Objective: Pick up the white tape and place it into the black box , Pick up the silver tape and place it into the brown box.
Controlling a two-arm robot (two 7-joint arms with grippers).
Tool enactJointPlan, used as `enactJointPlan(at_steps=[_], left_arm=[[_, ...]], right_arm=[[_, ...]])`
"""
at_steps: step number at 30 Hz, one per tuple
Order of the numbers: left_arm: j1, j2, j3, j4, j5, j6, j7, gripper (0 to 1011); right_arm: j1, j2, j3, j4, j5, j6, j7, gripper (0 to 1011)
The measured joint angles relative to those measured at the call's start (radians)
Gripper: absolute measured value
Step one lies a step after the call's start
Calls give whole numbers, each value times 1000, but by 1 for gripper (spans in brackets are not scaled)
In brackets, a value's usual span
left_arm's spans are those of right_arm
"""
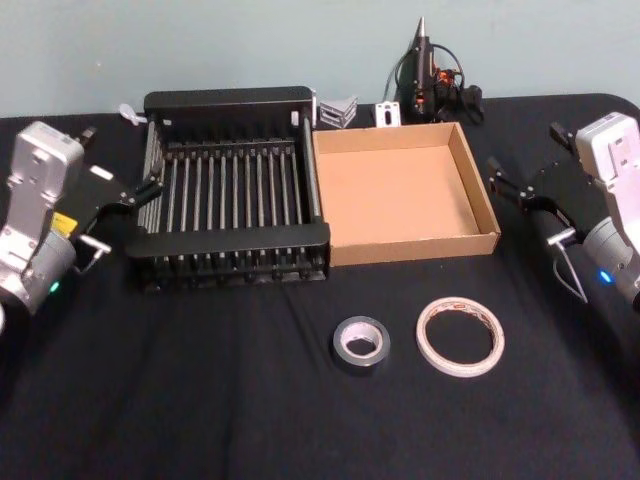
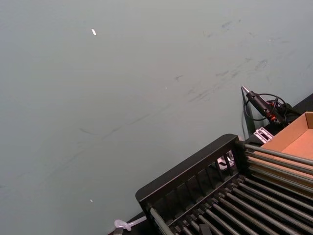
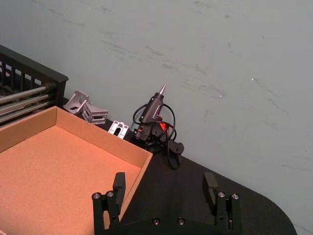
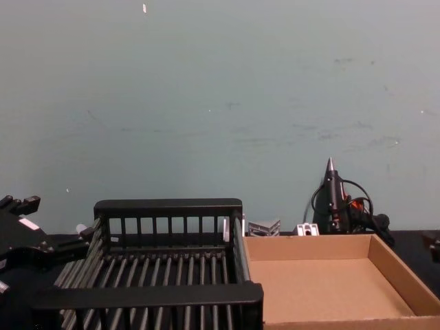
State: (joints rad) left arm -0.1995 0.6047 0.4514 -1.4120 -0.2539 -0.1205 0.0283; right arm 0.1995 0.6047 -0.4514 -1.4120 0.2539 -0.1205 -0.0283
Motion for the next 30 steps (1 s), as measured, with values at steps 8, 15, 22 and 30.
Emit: enactJointPlan(at_steps=[8,15,22,30], left_arm=[[0,0,0,0,0,0,0,1001],[0,0,0,0,0,0,0,1001],[0,0,0,0,0,0,0,1001],[0,0,0,0,0,0,0,1001]], right_arm=[[0,0,0,0,0,0,0,1002],[0,0,0,0,0,0,0,1003],[0,0,0,0,0,0,0,1003],[0,0,0,0,0,0,0,1003]])
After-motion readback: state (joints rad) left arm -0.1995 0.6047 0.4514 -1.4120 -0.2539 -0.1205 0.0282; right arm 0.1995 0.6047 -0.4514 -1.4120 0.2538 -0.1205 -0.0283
